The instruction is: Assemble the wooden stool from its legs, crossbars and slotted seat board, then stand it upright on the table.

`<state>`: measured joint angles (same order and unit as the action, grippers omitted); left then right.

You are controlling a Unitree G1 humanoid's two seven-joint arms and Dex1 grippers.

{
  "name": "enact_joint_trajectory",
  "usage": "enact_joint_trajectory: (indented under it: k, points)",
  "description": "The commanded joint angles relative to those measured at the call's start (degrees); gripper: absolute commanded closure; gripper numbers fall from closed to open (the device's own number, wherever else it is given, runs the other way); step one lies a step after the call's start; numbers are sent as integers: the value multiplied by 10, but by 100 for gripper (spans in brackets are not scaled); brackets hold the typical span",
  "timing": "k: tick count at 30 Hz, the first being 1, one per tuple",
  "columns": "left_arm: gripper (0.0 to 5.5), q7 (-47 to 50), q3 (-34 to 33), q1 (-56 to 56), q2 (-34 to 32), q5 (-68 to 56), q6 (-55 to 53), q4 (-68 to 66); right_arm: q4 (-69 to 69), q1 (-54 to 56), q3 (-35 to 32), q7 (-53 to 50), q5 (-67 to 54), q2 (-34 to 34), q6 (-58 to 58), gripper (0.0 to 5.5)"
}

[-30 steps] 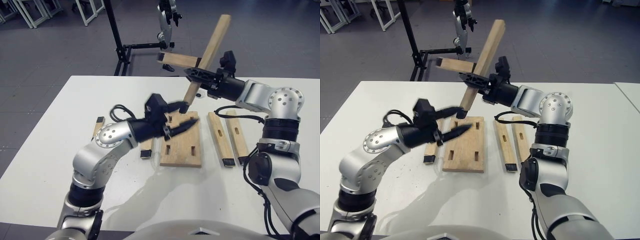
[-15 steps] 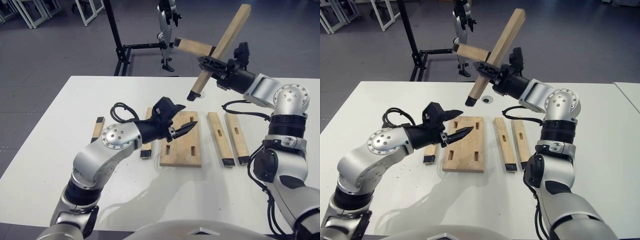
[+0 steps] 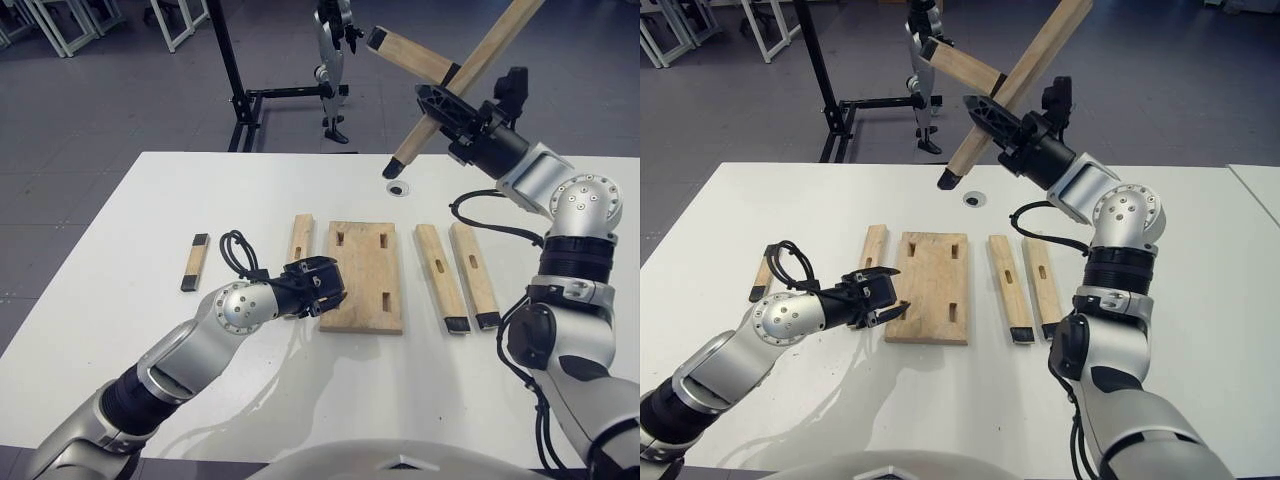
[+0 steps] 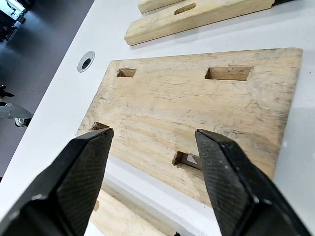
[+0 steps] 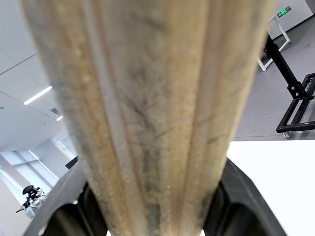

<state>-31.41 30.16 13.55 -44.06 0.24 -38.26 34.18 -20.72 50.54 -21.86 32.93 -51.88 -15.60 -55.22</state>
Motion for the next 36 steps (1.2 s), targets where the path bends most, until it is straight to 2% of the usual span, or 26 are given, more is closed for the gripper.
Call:
enact_joint_trajectory:
  k: [1,7,13,19,27,29,31,36]
  points:
    - [243,-20,18,-19,-5,28,11,-6,19,2,-5,-11,-9,7,4,348]
    - [243,-36,66,-10,6,109,55,-70,37,-1,-8,-26,-16,22,3,348]
    - [243,-39,2,0,51,90,47,-71,41,-10,-5,-28,-16,21,1,348]
    - [243,-76,8,-24,29,107,58,-76,40,-9,-5,-33,-17,25,6,348]
    - [243,-117,52,-38,12,168,97,-112,42,-8,-6,-37,-20,32,8,348]
    - [243,-148,67,-39,-6,180,109,-114,42,-8,-1,-33,-16,32,10,348]
    - [243,-183,65,-51,-50,186,137,-123,57,-29,29,-11,13,20,25,348]
    - [243,-211,32,-51,-143,202,292,-237,82,-87,72,36,38,-5,28,348]
